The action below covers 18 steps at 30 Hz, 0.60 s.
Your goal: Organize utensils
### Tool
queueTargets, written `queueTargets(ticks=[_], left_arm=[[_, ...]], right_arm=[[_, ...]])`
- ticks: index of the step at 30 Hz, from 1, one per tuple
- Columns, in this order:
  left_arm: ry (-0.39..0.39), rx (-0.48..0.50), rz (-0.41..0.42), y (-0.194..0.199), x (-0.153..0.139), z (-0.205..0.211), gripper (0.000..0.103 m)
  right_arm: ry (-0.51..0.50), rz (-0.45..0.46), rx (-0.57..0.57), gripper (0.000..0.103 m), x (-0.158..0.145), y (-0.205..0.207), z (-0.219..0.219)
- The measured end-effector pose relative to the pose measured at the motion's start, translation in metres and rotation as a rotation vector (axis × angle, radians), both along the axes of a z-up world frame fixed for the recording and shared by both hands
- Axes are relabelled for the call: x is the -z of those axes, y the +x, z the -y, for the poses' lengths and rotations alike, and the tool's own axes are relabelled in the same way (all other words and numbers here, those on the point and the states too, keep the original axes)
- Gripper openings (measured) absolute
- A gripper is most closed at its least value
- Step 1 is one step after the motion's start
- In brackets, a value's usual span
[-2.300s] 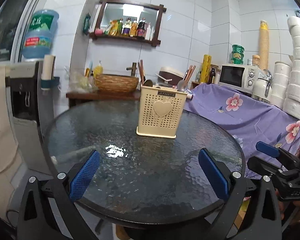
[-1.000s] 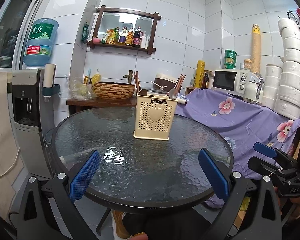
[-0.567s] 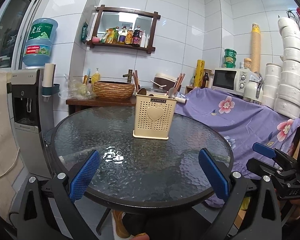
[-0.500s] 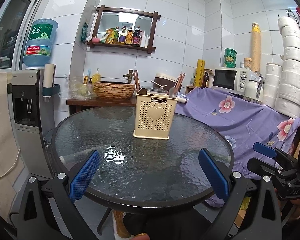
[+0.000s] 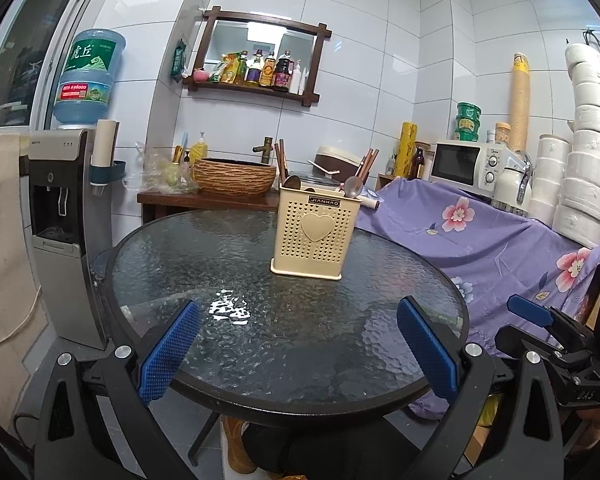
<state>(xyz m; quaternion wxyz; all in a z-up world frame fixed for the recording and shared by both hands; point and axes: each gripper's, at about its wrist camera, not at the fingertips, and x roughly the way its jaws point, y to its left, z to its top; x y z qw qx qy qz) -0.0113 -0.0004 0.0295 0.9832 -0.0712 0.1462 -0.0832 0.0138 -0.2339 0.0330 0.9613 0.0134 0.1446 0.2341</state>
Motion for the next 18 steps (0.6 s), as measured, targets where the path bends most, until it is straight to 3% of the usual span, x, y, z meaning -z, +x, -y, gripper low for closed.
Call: queueTargets(ticks=[9,18], left_arm=[[-0.009,-0.005,-0.014,0.0027,0.0008,-0.002,0.097],[0.049,-0.024,-0.017,0.0028,0.0026,0.0059,0.097]], right_arm=[[-0.002,0.001,0.0,0.097,0.0002,0.0001,-0.0001],[0.0,-0.004,0.002,0.097,0.0014,0.0001,-0.0006]])
